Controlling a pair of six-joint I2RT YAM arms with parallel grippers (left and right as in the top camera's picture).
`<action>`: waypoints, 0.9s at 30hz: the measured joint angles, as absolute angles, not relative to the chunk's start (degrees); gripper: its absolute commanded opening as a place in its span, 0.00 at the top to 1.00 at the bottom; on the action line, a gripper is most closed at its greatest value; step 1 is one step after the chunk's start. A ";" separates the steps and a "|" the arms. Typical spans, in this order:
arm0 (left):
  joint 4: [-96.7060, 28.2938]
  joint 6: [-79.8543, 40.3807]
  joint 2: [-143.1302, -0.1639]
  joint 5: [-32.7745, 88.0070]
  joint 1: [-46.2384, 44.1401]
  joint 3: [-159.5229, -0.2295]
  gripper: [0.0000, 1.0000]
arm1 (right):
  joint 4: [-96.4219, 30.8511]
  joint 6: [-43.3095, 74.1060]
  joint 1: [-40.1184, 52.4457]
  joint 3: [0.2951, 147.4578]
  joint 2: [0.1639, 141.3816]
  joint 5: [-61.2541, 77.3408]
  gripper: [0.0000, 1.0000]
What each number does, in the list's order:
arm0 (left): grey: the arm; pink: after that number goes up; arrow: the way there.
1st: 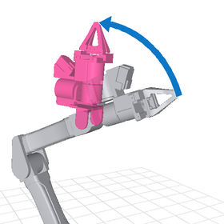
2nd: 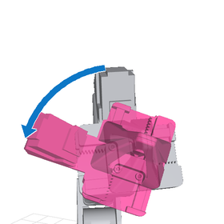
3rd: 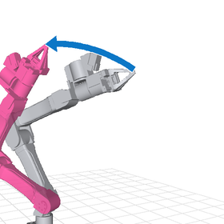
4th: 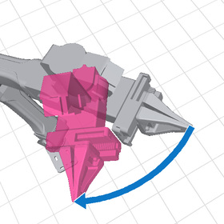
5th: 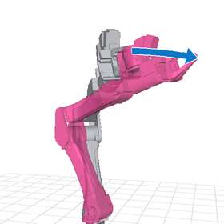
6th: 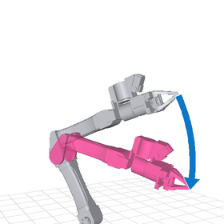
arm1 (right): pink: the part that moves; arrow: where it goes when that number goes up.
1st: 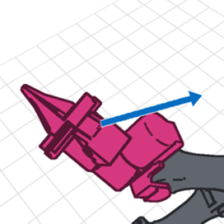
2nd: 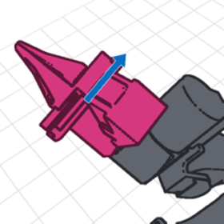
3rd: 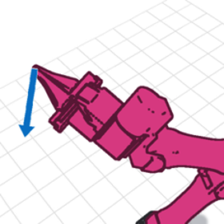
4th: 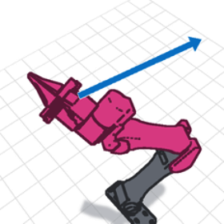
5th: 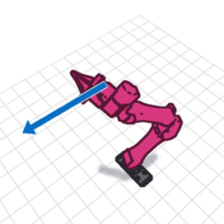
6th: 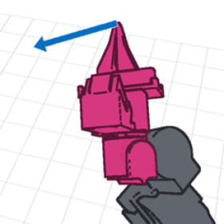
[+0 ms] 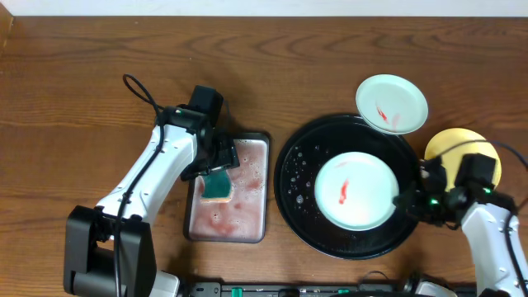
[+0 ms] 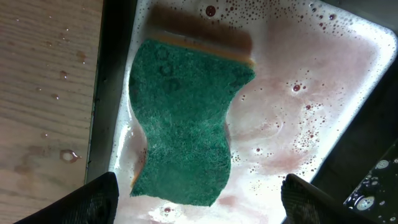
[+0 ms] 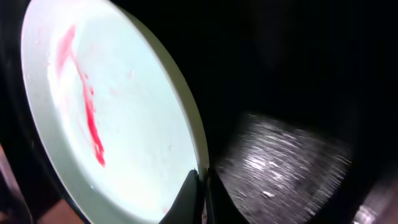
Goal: Clean dirty plates on tray and stack at the side
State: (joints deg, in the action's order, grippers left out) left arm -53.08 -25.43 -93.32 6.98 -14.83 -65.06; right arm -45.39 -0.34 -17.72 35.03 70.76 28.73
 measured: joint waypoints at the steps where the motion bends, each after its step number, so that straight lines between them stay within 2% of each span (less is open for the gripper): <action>1: -53.08 -25.43 -93.32 6.98 -14.83 -65.06 0.16 | -44.62 -0.51 -15.68 35.03 70.76 28.99 0.99; 6: -53.08 -25.43 -93.32 6.98 -14.83 -65.06 0.16 | -39.88 3.27 -5.13 35.03 70.76 23.97 0.99; 8: -53.08 -25.43 -93.32 6.98 -14.83 -65.06 0.16 | -38.76 6.20 -2.59 35.03 70.76 20.16 0.89; 9: -53.08 -25.43 -93.32 6.98 -14.83 -65.06 0.16 | -37.69 8.01 -1.52 35.03 70.76 18.44 0.74; 12: -53.08 -25.43 -93.32 7.01 -14.83 -65.06 0.16 | -36.32 11.16 -0.54 35.07 70.76 17.41 0.66; 17: -53.10 -25.43 -93.32 6.98 -14.83 -65.06 0.16 | -39.13 13.21 -0.32 37.65 70.72 18.22 0.65; 23: -53.08 -25.45 -93.32 6.98 -14.83 -65.06 0.16 | -46.78 8.49 0.93 46.92 68.40 19.00 0.64; 24: -53.01 -25.61 -93.32 7.03 -14.83 -65.06 0.02 | -47.59 7.79 1.52 48.27 67.75 19.44 0.64; 27: -52.88 -26.33 -93.32 7.18 -14.83 -65.06 0.02 | -48.27 6.39 3.31 50.15 66.08 20.23 0.64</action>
